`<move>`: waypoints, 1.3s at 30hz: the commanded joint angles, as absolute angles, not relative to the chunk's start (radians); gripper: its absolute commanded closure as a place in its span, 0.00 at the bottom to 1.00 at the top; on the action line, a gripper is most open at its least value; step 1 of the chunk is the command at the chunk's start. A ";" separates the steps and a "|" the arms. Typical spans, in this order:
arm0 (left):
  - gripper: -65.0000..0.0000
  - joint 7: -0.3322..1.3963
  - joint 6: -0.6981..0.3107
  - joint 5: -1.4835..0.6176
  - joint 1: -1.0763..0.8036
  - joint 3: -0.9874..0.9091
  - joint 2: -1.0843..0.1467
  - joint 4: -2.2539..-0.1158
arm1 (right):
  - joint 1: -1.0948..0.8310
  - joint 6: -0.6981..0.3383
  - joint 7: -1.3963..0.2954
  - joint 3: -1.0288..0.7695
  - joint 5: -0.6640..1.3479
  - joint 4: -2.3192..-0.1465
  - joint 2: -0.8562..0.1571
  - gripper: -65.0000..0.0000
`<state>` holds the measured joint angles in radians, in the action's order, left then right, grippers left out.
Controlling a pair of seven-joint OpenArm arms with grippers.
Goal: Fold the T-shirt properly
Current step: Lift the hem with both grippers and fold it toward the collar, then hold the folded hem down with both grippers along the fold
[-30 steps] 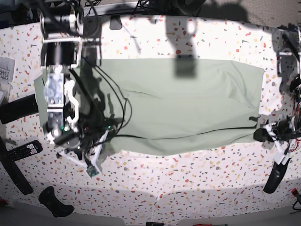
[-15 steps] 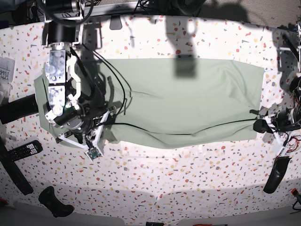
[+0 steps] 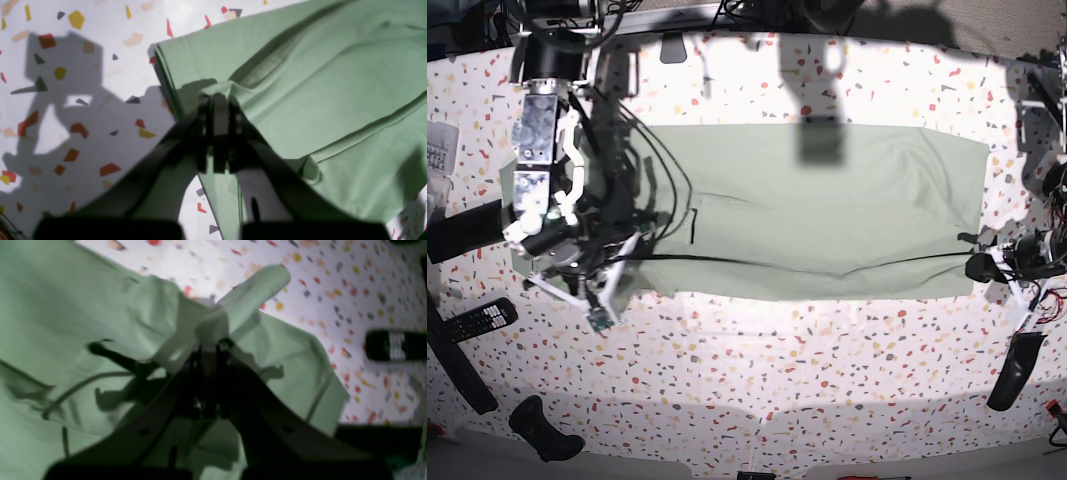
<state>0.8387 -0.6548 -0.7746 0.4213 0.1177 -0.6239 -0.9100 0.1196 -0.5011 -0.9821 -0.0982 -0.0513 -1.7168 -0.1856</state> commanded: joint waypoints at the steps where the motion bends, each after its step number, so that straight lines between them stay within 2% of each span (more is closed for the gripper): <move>1: 1.00 0.823 -0.655 -0.786 0.449 0.111 -0.647 -0.926 | 0.140 -0.496 -0.970 -0.119 -0.043 -1.739 -0.194 1.00; 6: 1.00 0.825 -0.655 -0.787 0.449 0.111 -0.649 -0.926 | 0.113 -0.498 -0.968 -0.174 0.004 -1.739 -0.194 1.00; 19: 1.00 0.860 -0.656 -0.791 0.449 0.111 -0.649 -0.926 | 0.055 -0.502 -0.961 -0.175 0.038 -1.739 -0.191 1.00; 21: 1.00 0.859 -0.694 -0.791 0.449 0.111 -0.649 -0.926 | 0.055 -0.502 -0.961 -0.175 0.038 -1.739 -0.191 1.00; 27: 1.00 0.883 -0.698 -0.905 0.449 0.111 -0.649 -0.926 | 0.055 -0.502 -0.958 -0.175 0.038 -1.739 -0.191 1.00; 39: 1.00 0.899 -0.698 -0.918 0.448 0.111 -0.691 -0.931 | 0.055 -0.502 -0.957 -0.175 0.038 -1.739 -0.191 1.00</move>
